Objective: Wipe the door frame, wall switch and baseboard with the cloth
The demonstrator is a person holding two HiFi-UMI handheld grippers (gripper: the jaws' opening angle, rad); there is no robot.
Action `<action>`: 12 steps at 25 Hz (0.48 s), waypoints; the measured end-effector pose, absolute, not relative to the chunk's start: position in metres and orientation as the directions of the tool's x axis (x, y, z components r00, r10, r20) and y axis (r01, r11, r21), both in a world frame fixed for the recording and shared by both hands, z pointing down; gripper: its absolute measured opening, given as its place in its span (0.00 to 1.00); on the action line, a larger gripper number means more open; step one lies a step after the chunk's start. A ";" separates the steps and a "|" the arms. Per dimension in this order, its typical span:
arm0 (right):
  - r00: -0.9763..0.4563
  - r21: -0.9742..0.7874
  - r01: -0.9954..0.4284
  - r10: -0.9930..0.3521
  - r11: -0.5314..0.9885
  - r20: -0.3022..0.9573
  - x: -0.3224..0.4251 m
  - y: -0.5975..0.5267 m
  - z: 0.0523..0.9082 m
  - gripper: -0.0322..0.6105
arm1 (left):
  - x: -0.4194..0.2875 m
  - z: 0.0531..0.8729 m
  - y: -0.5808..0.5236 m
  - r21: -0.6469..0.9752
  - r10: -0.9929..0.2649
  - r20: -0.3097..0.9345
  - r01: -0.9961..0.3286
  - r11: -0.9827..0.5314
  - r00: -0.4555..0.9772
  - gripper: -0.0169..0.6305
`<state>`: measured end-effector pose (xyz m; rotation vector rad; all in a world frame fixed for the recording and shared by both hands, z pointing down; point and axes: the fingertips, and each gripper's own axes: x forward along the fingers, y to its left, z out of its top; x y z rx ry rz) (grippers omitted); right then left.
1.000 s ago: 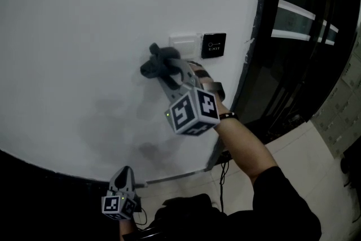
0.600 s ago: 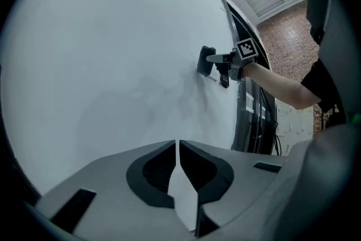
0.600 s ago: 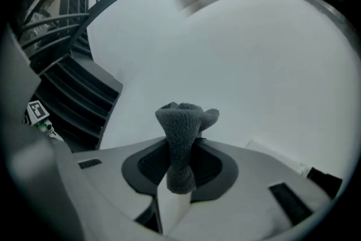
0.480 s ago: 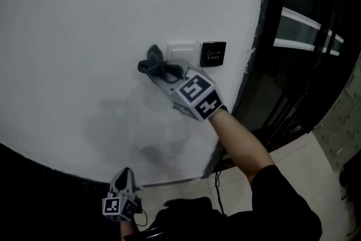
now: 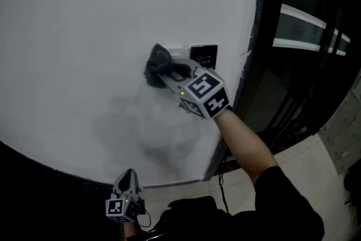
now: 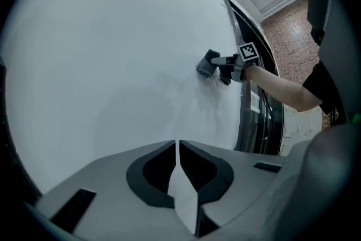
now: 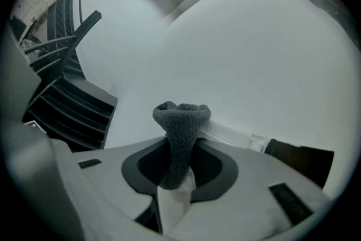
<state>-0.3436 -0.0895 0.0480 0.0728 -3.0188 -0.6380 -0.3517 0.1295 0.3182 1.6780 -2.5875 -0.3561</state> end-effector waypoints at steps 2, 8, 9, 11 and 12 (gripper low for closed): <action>-0.998 0.402 -0.032 -0.055 0.915 0.044 -0.337 -0.098 0.050 0.19 | -0.345 0.318 0.121 0.210 -0.908 -0.091 -0.899 0.384 -0.409 0.03; -0.999 0.360 -0.035 -0.046 0.932 0.022 -0.319 -0.116 0.047 0.19 | -0.330 0.314 0.105 0.187 -0.922 -0.079 -0.914 0.359 -0.379 0.03; -0.999 0.353 -0.034 -0.046 0.935 0.023 -0.317 -0.118 0.049 0.19 | -0.329 0.315 0.105 0.184 -0.923 -0.076 -0.915 0.358 -0.376 0.03; -0.999 0.345 -0.036 -0.046 0.938 0.022 -0.312 -0.123 0.050 0.19 | -0.330 0.316 0.101 0.182 -0.925 -0.076 -0.917 0.354 -0.372 0.03; -0.999 0.344 -0.040 -0.050 0.938 0.021 -0.309 -0.126 0.049 0.20 | -0.329 0.315 0.098 0.184 -0.926 -0.077 -0.918 0.350 -0.369 0.03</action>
